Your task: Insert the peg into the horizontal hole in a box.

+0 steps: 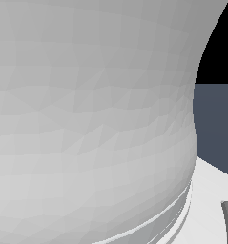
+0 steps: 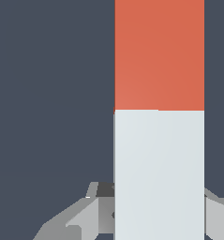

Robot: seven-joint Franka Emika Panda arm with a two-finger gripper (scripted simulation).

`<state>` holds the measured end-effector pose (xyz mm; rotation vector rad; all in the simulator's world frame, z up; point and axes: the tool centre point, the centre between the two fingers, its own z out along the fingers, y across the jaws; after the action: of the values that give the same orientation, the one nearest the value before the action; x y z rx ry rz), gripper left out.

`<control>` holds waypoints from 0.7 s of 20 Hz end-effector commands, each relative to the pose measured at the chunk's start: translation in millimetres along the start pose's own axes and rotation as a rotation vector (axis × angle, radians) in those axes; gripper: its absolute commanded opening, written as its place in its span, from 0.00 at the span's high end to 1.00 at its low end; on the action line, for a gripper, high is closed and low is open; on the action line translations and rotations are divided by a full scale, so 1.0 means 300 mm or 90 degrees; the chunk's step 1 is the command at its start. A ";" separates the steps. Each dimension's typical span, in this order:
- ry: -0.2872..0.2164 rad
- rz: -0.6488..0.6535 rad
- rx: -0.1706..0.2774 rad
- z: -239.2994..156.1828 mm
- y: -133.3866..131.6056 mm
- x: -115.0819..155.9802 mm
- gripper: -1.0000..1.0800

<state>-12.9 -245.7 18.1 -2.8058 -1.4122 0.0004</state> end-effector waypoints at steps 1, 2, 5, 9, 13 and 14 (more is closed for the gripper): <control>0.000 -0.001 0.000 -0.001 -0.001 0.002 1.00; 0.000 -0.004 0.000 -0.002 -0.003 0.008 1.00; 0.000 -0.024 0.000 -0.015 -0.021 0.043 1.00; 0.000 -0.075 0.000 -0.047 -0.070 0.128 1.00; -0.001 -0.147 -0.001 -0.093 -0.152 0.244 1.00; -0.001 -0.168 -0.001 -0.107 -0.178 0.275 1.00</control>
<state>-7.4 -165.6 42.7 -2.6371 -1.7045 0.0049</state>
